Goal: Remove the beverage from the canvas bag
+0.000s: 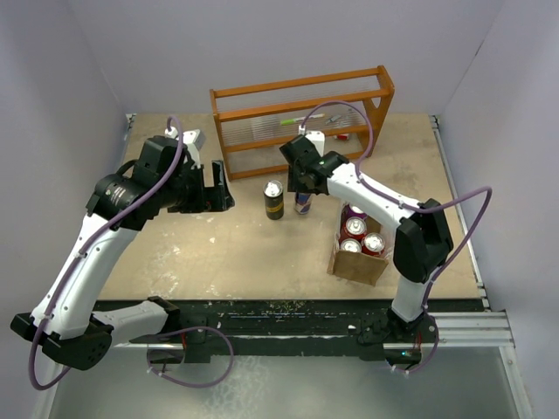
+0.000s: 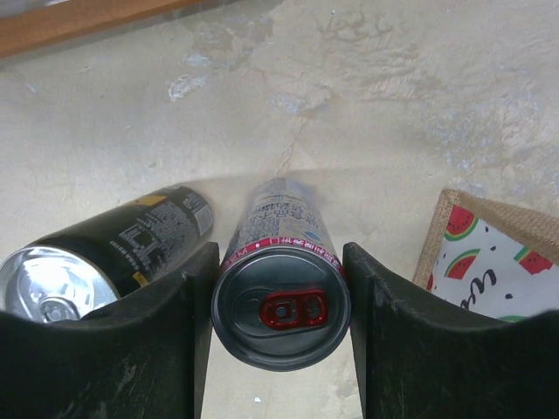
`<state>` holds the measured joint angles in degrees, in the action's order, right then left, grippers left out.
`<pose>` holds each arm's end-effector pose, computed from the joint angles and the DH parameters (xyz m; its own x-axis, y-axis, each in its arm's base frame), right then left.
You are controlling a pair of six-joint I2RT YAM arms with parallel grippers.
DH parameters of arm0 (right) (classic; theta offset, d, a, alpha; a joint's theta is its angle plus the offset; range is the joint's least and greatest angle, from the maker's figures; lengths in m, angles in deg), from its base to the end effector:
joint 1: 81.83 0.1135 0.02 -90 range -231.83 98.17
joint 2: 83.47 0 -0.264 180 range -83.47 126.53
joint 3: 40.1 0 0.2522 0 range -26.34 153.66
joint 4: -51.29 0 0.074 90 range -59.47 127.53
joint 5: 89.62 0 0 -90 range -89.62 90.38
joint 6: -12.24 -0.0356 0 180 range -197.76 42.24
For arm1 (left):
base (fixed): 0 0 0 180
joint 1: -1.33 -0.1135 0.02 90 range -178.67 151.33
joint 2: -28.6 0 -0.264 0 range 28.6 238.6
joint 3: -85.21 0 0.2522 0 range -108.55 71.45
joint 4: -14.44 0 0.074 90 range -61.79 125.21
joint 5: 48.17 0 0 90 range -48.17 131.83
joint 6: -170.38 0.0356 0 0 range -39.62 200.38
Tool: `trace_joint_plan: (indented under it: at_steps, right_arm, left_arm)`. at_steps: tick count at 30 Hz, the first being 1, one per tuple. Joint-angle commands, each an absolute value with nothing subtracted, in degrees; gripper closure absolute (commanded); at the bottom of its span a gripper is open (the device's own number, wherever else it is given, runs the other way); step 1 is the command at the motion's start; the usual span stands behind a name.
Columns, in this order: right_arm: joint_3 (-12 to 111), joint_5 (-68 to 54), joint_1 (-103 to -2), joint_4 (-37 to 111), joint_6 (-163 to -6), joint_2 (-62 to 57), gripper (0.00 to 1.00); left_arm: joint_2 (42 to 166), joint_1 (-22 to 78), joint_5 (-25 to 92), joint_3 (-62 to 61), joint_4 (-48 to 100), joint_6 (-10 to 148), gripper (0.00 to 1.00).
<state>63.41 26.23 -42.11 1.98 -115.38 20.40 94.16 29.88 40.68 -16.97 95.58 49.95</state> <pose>0.3207 0.2463 0.2874 -0.6830 0.1468 -0.7155 0.0743 0.9885 0.1318 0.1677 -0.0921 0.4274 -0.7794 -0.1524 -0.6077 0.1109 0.9211 -0.3733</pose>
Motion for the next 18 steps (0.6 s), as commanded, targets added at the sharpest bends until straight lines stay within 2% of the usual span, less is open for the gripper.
trace_joint_plan:
  at_steps: [1, 18]
  right_arm:
    - [65.4, 30.6, -40.4, 4.7, -116.6, 20.3, 0.89]
    - [60.7, 30.6, -38.9, 6.9, -118.3, 19.5, 0.84]
  left_arm:
    - [93.1, 29.6, 41.9, -19.6, 95.5, 49.5, 0.01]
    - [91.8, 29.6, 41.7, -20.3, 96.5, 48.0, 0.01]
